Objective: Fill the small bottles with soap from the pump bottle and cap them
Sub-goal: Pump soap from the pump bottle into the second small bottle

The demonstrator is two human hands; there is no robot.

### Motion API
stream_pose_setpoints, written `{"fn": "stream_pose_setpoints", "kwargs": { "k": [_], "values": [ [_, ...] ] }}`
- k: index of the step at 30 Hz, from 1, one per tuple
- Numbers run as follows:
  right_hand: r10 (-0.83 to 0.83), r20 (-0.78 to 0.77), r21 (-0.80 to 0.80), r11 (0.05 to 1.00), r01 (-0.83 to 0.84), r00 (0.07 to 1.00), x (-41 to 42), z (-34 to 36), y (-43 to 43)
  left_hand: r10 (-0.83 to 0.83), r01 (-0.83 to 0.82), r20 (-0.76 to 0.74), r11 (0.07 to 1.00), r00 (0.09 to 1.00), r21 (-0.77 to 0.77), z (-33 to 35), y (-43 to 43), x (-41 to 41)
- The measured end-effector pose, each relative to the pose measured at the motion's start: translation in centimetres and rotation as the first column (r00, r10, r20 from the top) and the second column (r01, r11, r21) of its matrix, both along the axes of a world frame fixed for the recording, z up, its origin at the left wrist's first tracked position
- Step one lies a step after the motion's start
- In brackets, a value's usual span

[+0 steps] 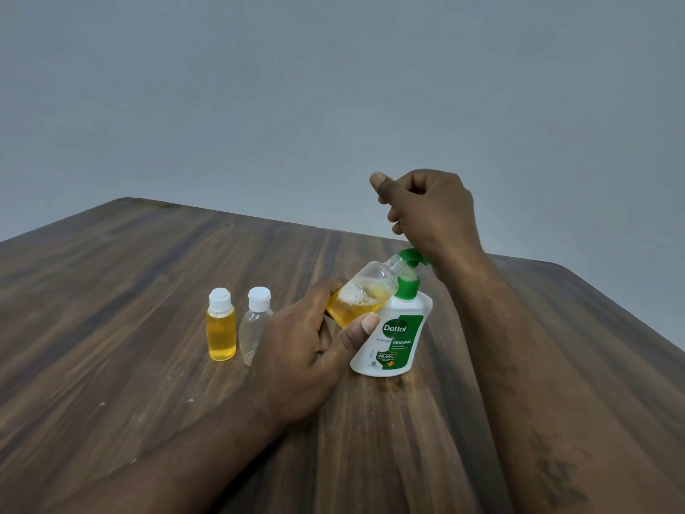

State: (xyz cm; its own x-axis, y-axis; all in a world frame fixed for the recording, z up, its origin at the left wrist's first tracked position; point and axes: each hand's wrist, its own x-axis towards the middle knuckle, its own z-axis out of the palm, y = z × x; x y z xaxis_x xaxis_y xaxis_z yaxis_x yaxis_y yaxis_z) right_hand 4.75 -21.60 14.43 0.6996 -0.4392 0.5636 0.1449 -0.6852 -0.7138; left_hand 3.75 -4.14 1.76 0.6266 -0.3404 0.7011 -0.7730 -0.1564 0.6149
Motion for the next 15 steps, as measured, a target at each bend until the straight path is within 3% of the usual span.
{"fn": "stream_pose_setpoints", "kwargs": {
  "k": [3, 7, 11, 15],
  "values": [
    [0.059, -0.184, -0.003, 0.998, -0.061, 0.981, 0.3, -0.8, -0.3, -0.001, 0.001, -0.006, 1.000, 1.000, 0.001, 0.1, 0.1, 0.0],
    [0.158, -0.428, 0.066, 0.987, -0.144, 0.890, 0.7, -1.4, -0.7, 0.009, -0.009, -0.001, 1.000, 1.000, 0.008, 0.0, 0.1, 0.0],
    [0.197, -0.482, 0.091, 0.980, -0.175, 0.853, 0.8, -1.6, -0.4, 0.007, -0.007, 0.000, 1.000, 1.000, 0.012, -0.2, 0.2, 0.1],
    [0.148, -0.414, 0.066, 0.989, -0.133, 0.898, 0.7, -1.5, -0.4, 0.012, -0.012, 0.000, 1.000, 1.000, 0.017, -0.2, 0.1, 0.1]
  ]
}}
